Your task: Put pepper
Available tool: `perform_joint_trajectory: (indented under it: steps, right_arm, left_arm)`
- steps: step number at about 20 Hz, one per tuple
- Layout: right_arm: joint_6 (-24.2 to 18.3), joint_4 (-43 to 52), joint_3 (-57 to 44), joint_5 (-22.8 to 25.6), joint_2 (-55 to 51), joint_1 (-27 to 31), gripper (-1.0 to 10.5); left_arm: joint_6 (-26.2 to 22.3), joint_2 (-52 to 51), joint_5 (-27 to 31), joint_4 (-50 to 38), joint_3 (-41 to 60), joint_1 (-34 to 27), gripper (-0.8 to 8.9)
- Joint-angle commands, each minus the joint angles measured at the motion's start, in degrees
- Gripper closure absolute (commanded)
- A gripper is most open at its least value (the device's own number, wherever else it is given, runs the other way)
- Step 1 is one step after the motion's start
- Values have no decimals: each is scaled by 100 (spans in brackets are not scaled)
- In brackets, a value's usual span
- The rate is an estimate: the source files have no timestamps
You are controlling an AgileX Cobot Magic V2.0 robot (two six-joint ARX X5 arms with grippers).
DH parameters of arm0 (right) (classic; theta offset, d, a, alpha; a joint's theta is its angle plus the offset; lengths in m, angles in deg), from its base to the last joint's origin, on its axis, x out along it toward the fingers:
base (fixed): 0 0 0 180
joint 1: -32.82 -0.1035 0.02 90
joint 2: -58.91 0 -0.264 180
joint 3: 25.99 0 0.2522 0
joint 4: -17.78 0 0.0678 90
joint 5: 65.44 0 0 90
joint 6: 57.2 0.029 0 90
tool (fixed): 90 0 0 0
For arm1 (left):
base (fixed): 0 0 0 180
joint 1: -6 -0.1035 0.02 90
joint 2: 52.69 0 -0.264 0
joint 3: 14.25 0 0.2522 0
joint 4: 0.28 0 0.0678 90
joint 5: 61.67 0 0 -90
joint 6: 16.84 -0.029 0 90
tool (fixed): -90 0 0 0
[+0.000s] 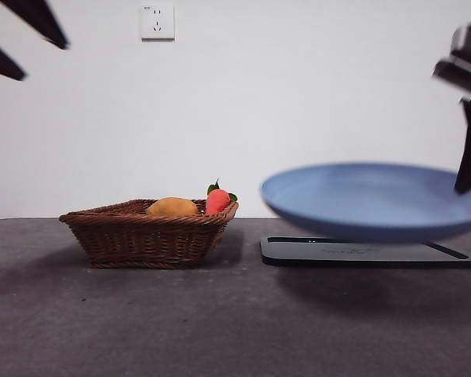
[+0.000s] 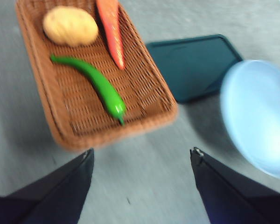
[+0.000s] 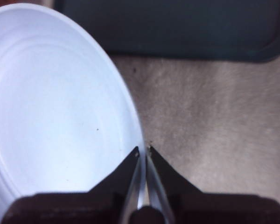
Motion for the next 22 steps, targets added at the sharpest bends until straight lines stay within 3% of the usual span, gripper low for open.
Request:
perform_joint_trajectory:
  steps: [1, 5, 11, 22]
  right_arm:
    - [129, -66, 173, -37, -374, 125, 944]
    - [229, -188, 289, -39, -1051, 385, 944]
    - [271, -341, 468, -42, -1517, 595, 944]
    - [267, -339, 468, -46, -1545, 595, 944]
  left_arm:
    - [90, 896, 455, -72, -619, 343, 452]
    - [85, 2446, 1244, -57, -1722, 848, 452]
    - [85, 4339, 2087, 72, -2988, 1108, 452]
    - [282, 5897, 2216, 4, -3418, 1158, 452]
